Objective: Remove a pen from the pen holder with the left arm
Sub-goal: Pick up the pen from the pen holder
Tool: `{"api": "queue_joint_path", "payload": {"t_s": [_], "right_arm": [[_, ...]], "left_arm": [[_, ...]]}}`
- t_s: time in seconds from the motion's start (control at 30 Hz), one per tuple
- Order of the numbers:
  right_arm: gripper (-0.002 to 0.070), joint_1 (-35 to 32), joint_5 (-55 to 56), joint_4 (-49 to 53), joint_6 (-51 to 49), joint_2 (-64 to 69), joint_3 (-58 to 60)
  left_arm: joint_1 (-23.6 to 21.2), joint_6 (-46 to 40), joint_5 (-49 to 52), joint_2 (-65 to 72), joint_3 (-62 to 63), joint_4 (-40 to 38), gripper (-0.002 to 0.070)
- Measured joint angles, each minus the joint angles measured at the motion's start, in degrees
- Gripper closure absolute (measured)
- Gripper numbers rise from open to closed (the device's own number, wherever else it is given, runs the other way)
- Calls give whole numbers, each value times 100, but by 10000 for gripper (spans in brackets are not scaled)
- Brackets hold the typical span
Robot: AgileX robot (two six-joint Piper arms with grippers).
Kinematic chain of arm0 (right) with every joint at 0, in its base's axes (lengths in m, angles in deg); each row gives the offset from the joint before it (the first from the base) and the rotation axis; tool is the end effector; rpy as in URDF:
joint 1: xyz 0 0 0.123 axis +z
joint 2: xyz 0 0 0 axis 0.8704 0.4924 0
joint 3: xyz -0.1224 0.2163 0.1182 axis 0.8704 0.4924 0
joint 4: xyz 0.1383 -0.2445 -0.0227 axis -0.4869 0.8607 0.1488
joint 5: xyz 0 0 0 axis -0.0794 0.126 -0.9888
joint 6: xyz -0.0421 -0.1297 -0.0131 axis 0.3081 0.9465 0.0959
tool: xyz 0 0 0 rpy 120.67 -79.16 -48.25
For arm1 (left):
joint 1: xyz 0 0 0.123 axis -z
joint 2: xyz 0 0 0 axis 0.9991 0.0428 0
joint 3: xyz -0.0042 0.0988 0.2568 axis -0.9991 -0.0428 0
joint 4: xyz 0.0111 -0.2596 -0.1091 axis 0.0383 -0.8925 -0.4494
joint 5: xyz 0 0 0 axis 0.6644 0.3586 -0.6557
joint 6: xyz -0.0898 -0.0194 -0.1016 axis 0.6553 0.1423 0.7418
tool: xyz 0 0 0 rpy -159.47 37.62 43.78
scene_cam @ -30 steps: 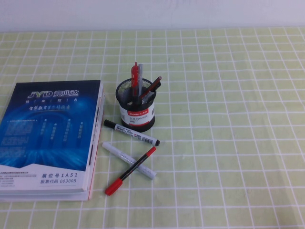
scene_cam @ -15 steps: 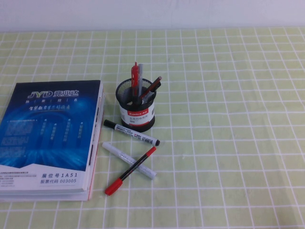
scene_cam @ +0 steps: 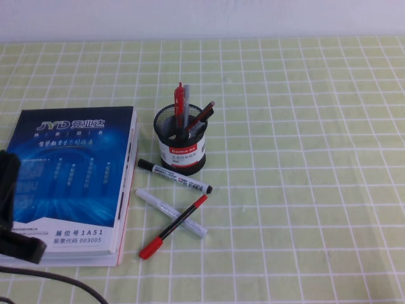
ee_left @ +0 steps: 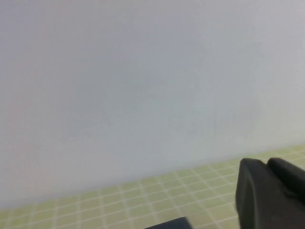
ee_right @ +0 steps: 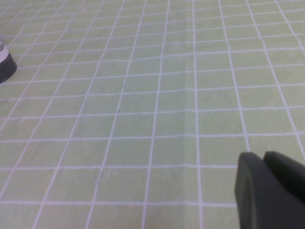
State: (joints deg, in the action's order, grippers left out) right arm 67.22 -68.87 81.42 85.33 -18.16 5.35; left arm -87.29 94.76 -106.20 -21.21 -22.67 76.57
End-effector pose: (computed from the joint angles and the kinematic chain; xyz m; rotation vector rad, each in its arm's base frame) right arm 0.1348 0.0231 0.1575 0.0093 1.8773 0.2440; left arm 0.1992 -0.0458 0.2332 0.3468 1.3650 -0.1569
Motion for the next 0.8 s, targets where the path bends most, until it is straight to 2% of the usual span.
{"api": "queue_joint_path", "payload": {"t_s": [0.2,0.47,0.6,0.7,0.8], "right_arm": [[691,0,0,0,0,0,0],[691,0,0,0,0,0,0],[691,0,0,0,0,0,0],[691,0,0,0,0,0,0],[691,0,0,0,0,0,0]], "left_arm": [[0,310,-2055,1721,98,717,675],[0,1954,-2292,3256,312,611,675],[0,1866,-2292,3523,392,612,675],[0,1361,-2292,3539,707,1381,675],[31,1471,-2320,3546,1244,2355,675]]}}
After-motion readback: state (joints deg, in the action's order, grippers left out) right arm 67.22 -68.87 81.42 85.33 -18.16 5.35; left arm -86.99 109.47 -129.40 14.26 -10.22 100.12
